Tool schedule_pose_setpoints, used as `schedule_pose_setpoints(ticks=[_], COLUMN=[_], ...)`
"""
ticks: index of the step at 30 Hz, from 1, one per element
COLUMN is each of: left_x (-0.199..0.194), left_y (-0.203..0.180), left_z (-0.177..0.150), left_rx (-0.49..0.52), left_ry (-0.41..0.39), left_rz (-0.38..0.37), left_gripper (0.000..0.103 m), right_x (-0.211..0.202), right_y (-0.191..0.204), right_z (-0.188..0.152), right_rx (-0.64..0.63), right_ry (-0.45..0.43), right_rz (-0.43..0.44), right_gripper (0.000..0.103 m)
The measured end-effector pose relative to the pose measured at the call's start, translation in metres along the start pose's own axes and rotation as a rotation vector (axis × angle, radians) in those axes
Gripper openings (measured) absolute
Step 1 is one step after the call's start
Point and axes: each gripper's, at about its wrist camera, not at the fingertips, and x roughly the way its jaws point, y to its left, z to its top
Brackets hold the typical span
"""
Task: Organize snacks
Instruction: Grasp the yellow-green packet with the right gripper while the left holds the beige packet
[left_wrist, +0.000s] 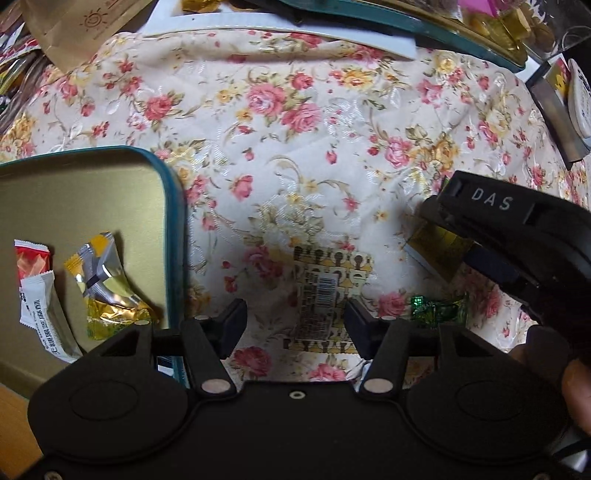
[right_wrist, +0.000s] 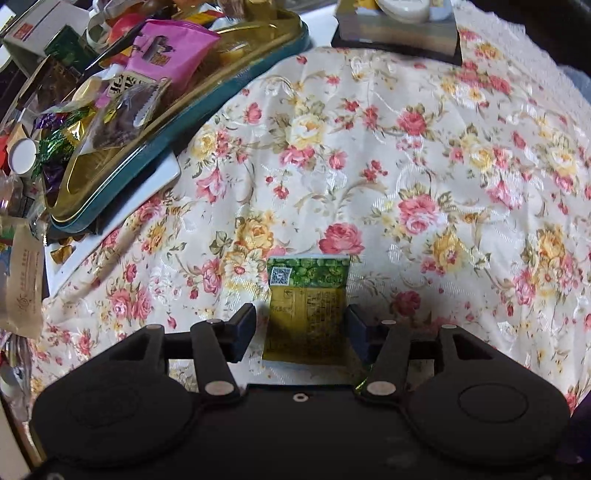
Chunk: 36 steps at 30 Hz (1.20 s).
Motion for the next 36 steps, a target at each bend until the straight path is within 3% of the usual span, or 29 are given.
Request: schedule_pose_setpoints(ticks=[4, 9, 14, 31, 32, 34, 36], left_x=[0.005, 0.008, 0.004, 0.032, 0.031, 0.028, 0.027], left_y=[0.02, 0.024, -0.01, -0.056, -0.058, -0.061, -0.064], left_z=[0.001, -0.005, -0.015, -0.028, -0.028, -0.028, -0.024], left_rx=[-0.017, 0.003, 0.045, 0.113, 0.117, 0.138, 0.146], left_ry=[0.02, 0.017, 0.004, -0.001, -0.006, -0.021, -0.026], left_rz=[-0.015, -0.019, -0.005, 0.056, 0.064, 0.073, 0.05], left_gripper=[0.061, 0.061, 0.061, 0.06, 0.06, 0.047, 0.046], right_x=[0.001, 0.0, -0.01, -0.051, -0.053, -0.055, -0.056], right_y=[0.014, 0.02, 0.0, -0.043, -0.043, -0.044, -0.043], right_z=[-0.009, -0.015, -0.009, -0.001, -0.002, -0.002, -0.002], right_rx=[-0.121, -0.207, -0.144, -0.074, -0.073, -0.068, -0.068], right_ry=[-0.027, -0.041, -0.006, -0.027, -0.027, -0.028, -0.029], right_rz=[-0.046, -0.06, -0.004, 0.131, 0.137, 0.147, 0.152], right_gripper=[0.058, 0.046, 0.043, 0.044, 0.044, 0.044, 0.044])
